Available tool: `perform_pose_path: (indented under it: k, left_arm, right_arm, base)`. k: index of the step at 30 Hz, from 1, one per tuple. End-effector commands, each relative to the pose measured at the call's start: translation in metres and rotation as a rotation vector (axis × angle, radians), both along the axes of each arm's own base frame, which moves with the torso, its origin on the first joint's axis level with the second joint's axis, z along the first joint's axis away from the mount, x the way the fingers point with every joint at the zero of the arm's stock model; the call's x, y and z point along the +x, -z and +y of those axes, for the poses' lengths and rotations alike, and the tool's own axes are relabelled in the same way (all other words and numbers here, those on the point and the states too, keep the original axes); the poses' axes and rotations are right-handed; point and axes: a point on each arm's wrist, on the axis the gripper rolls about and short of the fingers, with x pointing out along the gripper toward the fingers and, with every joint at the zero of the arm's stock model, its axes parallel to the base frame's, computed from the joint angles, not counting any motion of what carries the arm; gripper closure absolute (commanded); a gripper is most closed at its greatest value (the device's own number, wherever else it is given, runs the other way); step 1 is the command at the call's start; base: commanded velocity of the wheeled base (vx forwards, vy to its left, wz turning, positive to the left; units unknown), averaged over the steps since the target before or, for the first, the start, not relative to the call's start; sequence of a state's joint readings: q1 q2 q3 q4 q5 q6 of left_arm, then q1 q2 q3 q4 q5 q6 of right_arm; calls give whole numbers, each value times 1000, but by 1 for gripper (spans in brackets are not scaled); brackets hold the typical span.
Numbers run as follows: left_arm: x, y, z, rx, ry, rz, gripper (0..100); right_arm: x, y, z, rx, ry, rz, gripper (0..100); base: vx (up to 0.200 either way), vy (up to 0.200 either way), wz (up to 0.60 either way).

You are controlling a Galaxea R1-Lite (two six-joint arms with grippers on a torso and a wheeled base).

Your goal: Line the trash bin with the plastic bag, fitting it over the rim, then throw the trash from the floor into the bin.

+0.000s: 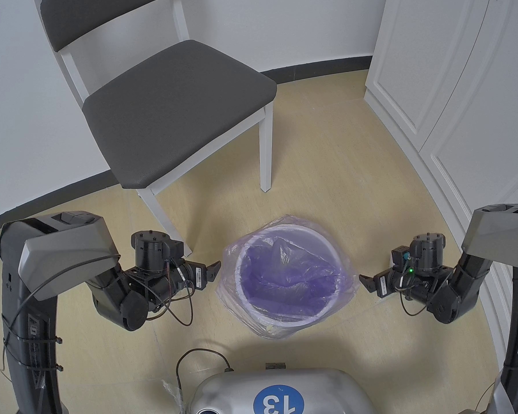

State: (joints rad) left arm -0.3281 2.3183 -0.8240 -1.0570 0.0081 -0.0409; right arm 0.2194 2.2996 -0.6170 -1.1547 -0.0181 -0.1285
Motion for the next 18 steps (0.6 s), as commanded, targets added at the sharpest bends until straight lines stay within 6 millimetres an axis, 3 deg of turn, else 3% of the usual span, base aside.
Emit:
perform_pose_path:
  k: [1,5,9,12,14,16,18]
  left_arm:
    - [-9,-11,3,7,-3,-14,0]
    - [-7,-11,1,4,0,-22,0]
    - [-2,-10,0,-1,-1,-30,0]
    - [2,-12,0,-7,-2,-41,0]
    - [10,-10,-1,-18,-4,-52,0]
    - [12,-10,-1,-19,-5,-57,0]
    - [16,-6,-1,-21,-10,-54,0]
  right_arm:
    - [-31,20,10,-23,-51,75,0]
    - [-12,53,20,-25,-63,63,0]
    - [7,69,28,-28,-73,64,0]
    - [21,69,29,-26,-73,82,0]
    - [50,62,28,-21,-53,68,0]
    - [63,56,27,-17,-43,54,0]
    - [88,44,30,-12,-41,52,0]
  base:
    - [0,0,0]
    - [0,0,0]
    - [0,0,0]
    - [0,0,0]
    - [0,0,0]
    - [0,0,0]
    - [0,0,0]
